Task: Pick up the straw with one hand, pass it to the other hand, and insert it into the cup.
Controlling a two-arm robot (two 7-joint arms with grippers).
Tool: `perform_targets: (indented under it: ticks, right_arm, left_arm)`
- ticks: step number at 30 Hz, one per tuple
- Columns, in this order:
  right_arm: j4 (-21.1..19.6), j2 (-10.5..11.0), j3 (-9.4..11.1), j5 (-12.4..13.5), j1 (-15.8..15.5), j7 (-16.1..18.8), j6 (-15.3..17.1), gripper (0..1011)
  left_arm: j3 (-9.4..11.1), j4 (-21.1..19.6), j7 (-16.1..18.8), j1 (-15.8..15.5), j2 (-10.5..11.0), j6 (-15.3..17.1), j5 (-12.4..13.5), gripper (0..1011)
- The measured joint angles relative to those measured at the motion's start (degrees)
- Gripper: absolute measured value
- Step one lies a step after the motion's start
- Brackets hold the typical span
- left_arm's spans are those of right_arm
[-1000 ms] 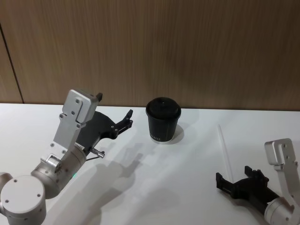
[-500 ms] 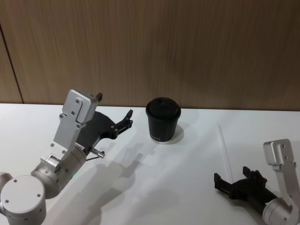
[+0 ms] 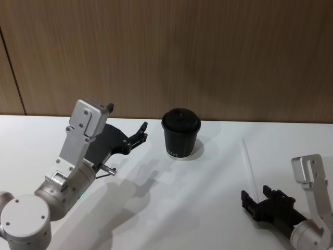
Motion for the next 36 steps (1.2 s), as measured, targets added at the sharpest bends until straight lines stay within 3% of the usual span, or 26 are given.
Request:
perform_targets:
  ticks: [20, 25, 36]
  right_arm:
    - [0.0, -0.1, 0.0, 0.0, 0.0, 0.1, 0.2, 64]
    - [0.0, -0.2, 0.0, 0.0, 0.0, 0.1, 0.2, 8]
    - [0.0, -0.2, 0.0, 0.0, 0.0, 0.1, 0.2, 0]
  left_arm:
    - [0.0, 0.0, 0.0, 0.0, 0.0, 0.0, 0.0, 1003]
    - [0.0, 0.0, 0.0, 0.0, 0.0, 0.0, 0.0, 1003]
    - [0.0, 0.0, 0.0, 0.0, 0.0, 0.0, 0.0, 1003]
